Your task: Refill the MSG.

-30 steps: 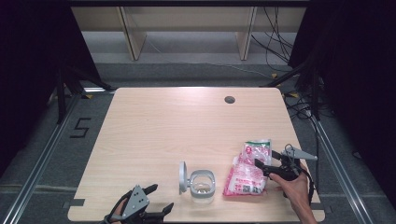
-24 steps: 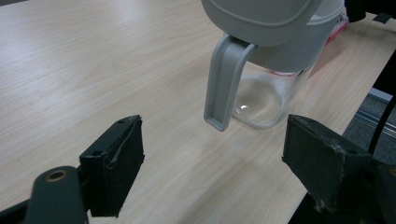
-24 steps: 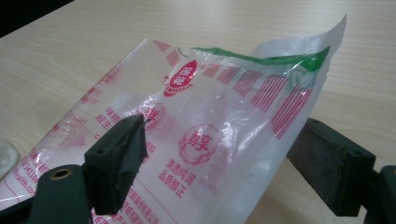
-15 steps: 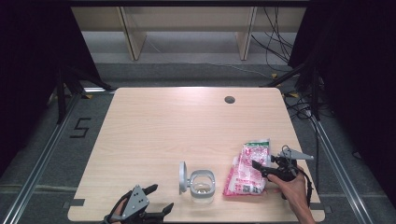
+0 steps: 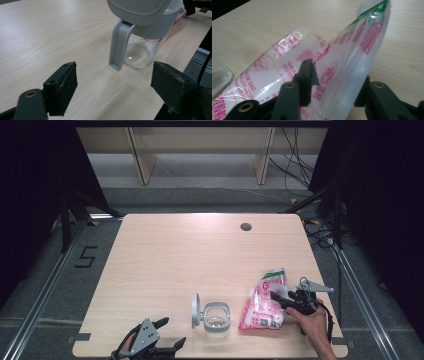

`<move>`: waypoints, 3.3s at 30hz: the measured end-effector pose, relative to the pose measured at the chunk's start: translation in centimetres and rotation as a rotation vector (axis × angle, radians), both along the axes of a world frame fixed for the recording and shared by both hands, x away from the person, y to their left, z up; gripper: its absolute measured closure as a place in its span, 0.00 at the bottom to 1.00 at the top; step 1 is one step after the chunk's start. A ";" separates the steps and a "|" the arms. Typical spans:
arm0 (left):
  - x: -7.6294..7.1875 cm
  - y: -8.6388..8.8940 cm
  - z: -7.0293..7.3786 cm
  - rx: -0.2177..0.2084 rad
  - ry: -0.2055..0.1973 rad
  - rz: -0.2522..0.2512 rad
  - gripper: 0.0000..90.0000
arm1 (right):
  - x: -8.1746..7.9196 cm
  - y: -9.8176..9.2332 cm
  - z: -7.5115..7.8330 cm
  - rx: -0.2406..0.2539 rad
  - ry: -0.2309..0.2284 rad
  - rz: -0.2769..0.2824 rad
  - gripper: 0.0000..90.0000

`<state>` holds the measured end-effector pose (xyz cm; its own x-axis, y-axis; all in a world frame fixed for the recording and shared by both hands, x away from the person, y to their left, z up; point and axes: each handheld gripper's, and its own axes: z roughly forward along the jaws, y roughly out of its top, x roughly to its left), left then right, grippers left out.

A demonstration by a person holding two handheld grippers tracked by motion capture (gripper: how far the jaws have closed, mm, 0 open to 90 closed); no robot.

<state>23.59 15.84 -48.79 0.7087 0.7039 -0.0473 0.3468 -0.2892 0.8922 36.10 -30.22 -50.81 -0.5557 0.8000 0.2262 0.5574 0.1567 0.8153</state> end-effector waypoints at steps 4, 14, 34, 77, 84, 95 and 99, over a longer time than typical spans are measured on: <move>-0.1 -0.1 0.0 -0.005 0.005 0.005 0.22 | -0.1 0.1 -0.1 0.035 0.028 -0.008 0.80; -0.1 -0.1 -0.1 -0.003 0.002 0.005 0.22 | 0.4 0.3 -0.2 0.061 0.051 -0.039 0.80; 0.0 -0.1 -0.1 -0.009 -0.004 0.003 0.22 | 0.1 0.6 0.6 0.094 -0.033 -0.010 1.00; -3.0 -3.6 0.0 -0.050 -0.004 -0.020 0.22 | -7.4 3.9 9.8 0.123 -0.373 0.220 1.00; -3.7 -5.6 0.0 -0.063 -0.013 -0.052 0.22 | -8.2 4.0 11.5 0.146 -0.392 0.228 1.00; -4.1 -10.3 -0.1 -0.071 -0.030 -0.132 0.26 | -8.9 4.2 14.0 0.153 -0.467 0.259 1.00; -4.1 -11.7 -0.1 -0.069 -0.055 -0.145 0.30 | -9.6 4.4 14.7 0.169 -0.431 0.272 1.00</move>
